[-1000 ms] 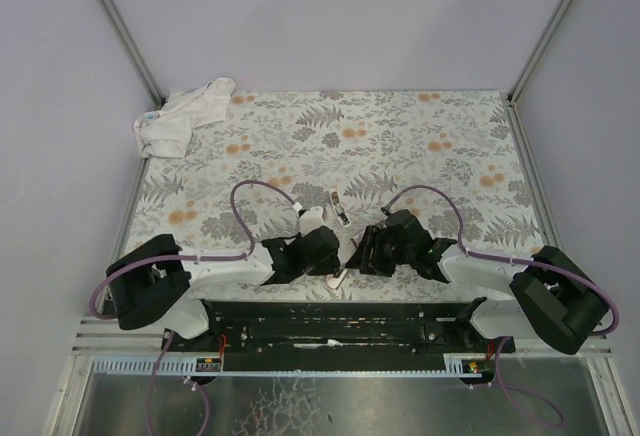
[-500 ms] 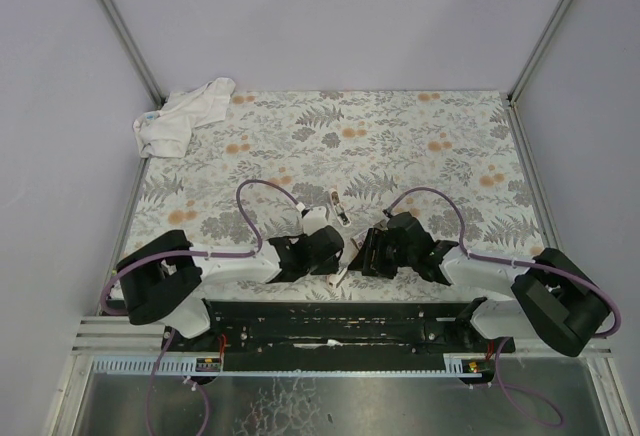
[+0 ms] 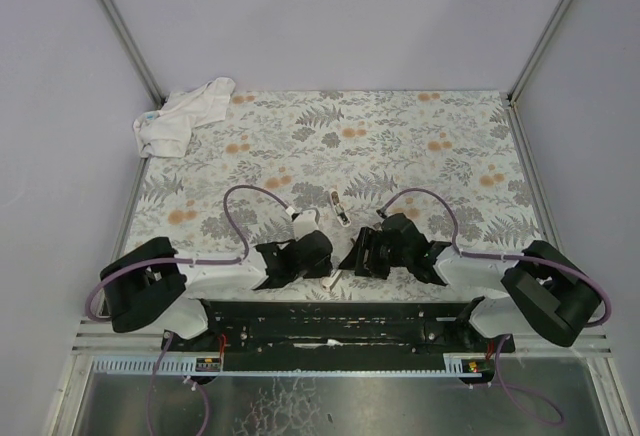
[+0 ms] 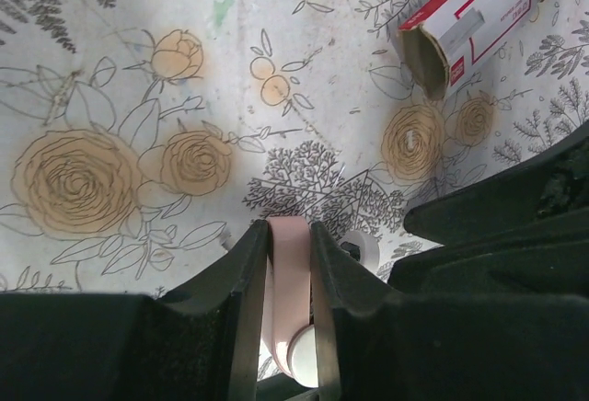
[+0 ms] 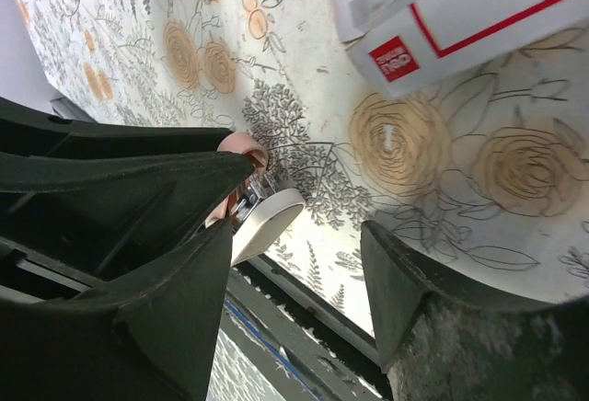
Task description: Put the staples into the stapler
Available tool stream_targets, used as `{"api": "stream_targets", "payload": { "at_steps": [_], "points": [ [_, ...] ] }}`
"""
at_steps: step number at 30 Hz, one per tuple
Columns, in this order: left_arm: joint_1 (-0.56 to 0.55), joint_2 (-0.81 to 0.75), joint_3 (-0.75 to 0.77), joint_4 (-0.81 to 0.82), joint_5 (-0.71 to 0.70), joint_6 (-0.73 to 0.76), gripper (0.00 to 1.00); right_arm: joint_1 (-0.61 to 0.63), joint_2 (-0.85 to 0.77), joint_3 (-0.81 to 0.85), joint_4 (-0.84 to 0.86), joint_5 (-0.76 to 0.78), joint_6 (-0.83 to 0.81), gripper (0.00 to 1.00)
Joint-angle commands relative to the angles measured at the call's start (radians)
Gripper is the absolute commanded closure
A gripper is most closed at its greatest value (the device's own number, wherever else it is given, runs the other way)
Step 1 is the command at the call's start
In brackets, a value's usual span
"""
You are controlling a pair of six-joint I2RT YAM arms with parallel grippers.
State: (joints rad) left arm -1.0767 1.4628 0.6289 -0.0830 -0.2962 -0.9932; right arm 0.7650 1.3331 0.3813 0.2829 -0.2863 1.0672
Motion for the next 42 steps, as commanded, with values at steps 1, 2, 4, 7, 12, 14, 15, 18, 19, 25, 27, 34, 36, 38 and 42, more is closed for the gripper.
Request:
{"api": "stream_targets", "payload": {
  "at_steps": [1,2,4,7,12,14,15,18,19,25,27,34,36,38,42],
  "points": [
    [0.003,-0.066,-0.050,0.086,-0.045,0.004,1.00,0.033,0.041,0.027,0.089,-0.023,0.029,0.35],
    [0.004,-0.076,-0.058,0.096,-0.047,0.006,1.00,0.037,0.051,0.030,0.095,-0.026,0.030,0.35],
    [0.003,-0.093,-0.076,0.120,-0.050,0.007,1.00,0.044,0.072,0.033,0.116,-0.034,0.038,0.36],
    [0.002,-0.121,-0.100,0.140,-0.062,-0.002,1.00,0.052,0.090,0.038,0.141,-0.049,0.043,0.38],
    [0.002,-0.174,-0.141,0.181,-0.079,-0.009,1.00,0.062,0.111,0.044,0.165,-0.063,0.048,0.41],
    [0.002,-0.194,-0.156,0.193,-0.083,-0.014,1.00,0.061,0.121,0.045,0.188,-0.074,0.055,0.43],
    [0.003,-0.202,-0.163,0.200,-0.084,-0.013,1.00,0.062,0.126,0.045,0.201,-0.081,0.060,0.44],
    [0.001,-0.225,-0.175,0.212,-0.088,-0.017,1.00,0.065,0.142,0.050,0.232,-0.103,0.068,0.49],
    [0.001,-0.229,-0.178,0.214,-0.091,-0.018,1.00,0.067,0.145,0.052,0.238,-0.107,0.069,0.50],
    [0.003,-0.253,-0.196,0.256,-0.083,-0.019,1.00,0.071,0.144,0.054,0.286,-0.116,0.033,0.58],
    [0.002,-0.267,-0.205,0.271,-0.080,-0.020,1.00,0.071,0.140,0.054,0.301,-0.118,0.012,0.58],
    [0.002,-0.320,-0.228,0.287,-0.085,-0.023,1.00,0.071,0.145,0.059,0.306,-0.111,-0.031,0.50],
    [0.001,-0.327,-0.231,0.284,-0.086,-0.024,1.00,0.071,0.144,0.054,0.310,-0.109,-0.031,0.53],
    [0.004,-0.326,-0.228,0.270,-0.091,-0.029,1.00,0.070,0.132,0.043,0.324,-0.106,-0.029,0.57],
    [0.005,-0.329,-0.222,0.206,-0.121,-0.071,1.00,0.071,0.070,0.026,0.321,-0.089,-0.063,0.74]
  ]
}}
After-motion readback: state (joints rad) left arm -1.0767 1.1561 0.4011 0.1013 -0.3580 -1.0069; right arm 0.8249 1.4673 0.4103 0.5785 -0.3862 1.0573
